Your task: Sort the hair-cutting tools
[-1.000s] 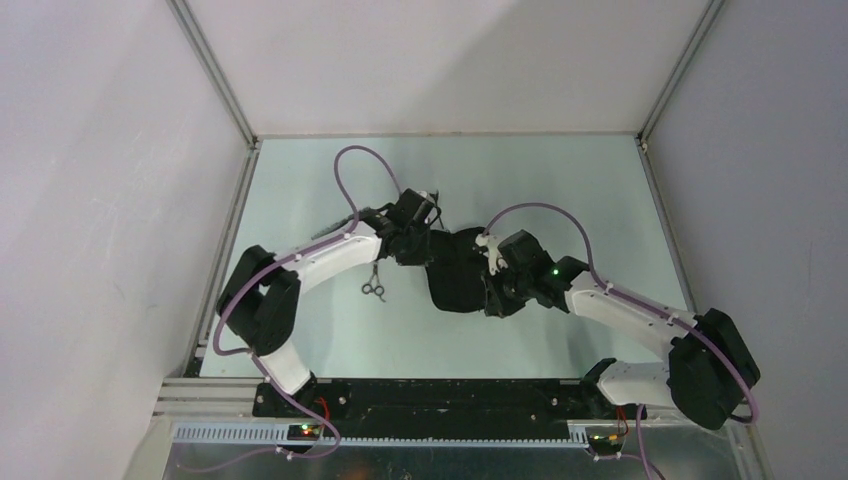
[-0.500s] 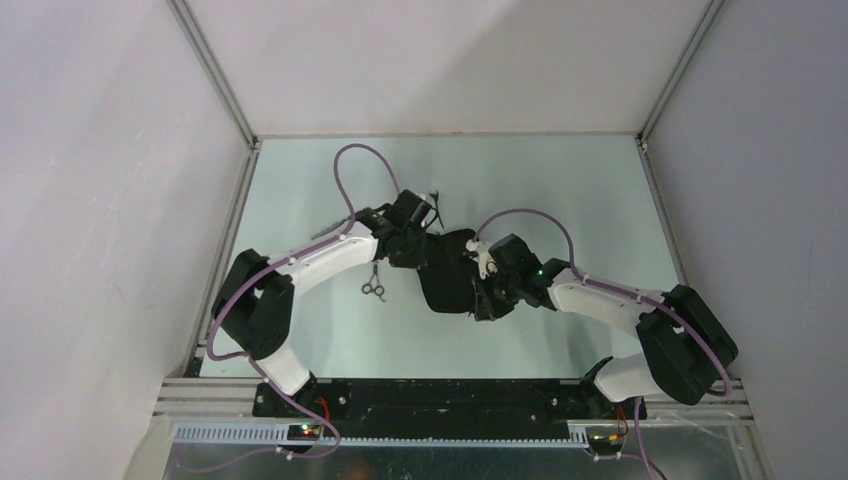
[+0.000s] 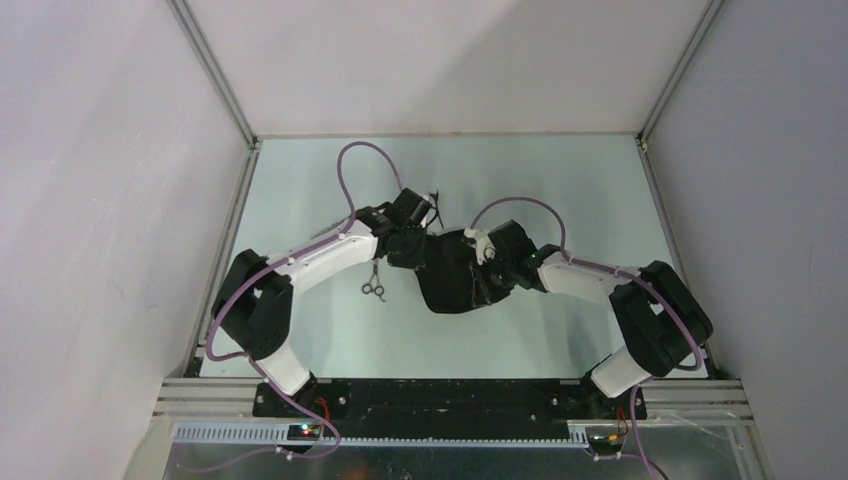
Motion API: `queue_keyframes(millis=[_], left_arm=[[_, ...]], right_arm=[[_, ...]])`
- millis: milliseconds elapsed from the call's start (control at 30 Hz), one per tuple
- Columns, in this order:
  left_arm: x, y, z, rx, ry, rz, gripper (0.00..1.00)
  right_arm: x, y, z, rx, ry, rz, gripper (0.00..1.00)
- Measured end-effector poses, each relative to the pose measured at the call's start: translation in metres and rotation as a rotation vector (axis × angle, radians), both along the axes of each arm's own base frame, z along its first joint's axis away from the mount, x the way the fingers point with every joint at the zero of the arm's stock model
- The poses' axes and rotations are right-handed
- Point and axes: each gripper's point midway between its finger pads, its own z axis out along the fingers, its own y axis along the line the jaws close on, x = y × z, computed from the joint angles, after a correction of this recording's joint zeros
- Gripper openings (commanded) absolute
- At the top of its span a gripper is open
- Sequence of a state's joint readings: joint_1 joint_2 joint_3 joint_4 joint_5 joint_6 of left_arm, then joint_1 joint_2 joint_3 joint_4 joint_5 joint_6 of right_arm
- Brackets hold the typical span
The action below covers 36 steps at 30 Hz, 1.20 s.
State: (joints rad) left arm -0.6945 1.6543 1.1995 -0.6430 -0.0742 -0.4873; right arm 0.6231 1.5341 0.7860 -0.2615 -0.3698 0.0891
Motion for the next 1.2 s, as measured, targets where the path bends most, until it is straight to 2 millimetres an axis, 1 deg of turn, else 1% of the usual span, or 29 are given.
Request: queue_keyframes(millis=[100,233,500,633,733,900,1033,1200], left_arm=[[0.000,0.000,0.001,0.001,-0.002,-0.009,0.00],[-0.001,0.001,0.001,0.011,0.002,-0.018,0.00],[-0.002,0.002,0.000,0.014,0.003,-0.026,0.00],[-0.002,0.002,0.000,0.015,0.002,-0.028,0.00],[-0.002,0.002,0.000,0.018,0.001,-0.035,0.00],[-0.002,0.003,0.001,0.022,-0.003,-0.047,0.00],[-0.002,0.003,0.002,0.021,-0.005,-0.056,0.00],[-0.003,0.004,0.006,0.019,-0.015,-0.069,0.00]], right_arm=[[0.008,0.005,0.001,0.009,-0.005,0.017,0.00],[0.013,0.012,0.002,0.024,0.005,0.048,0.00],[0.007,0.023,0.006,0.066,0.048,0.119,0.00],[0.003,0.023,0.006,0.065,0.064,0.132,0.00],[0.006,0.020,0.004,0.051,0.060,0.122,0.00],[0.017,0.012,0.000,0.017,0.033,0.091,0.00],[0.033,0.011,0.000,-0.004,0.004,0.073,0.00],[0.042,0.009,-0.001,-0.022,-0.012,0.065,0.00]])
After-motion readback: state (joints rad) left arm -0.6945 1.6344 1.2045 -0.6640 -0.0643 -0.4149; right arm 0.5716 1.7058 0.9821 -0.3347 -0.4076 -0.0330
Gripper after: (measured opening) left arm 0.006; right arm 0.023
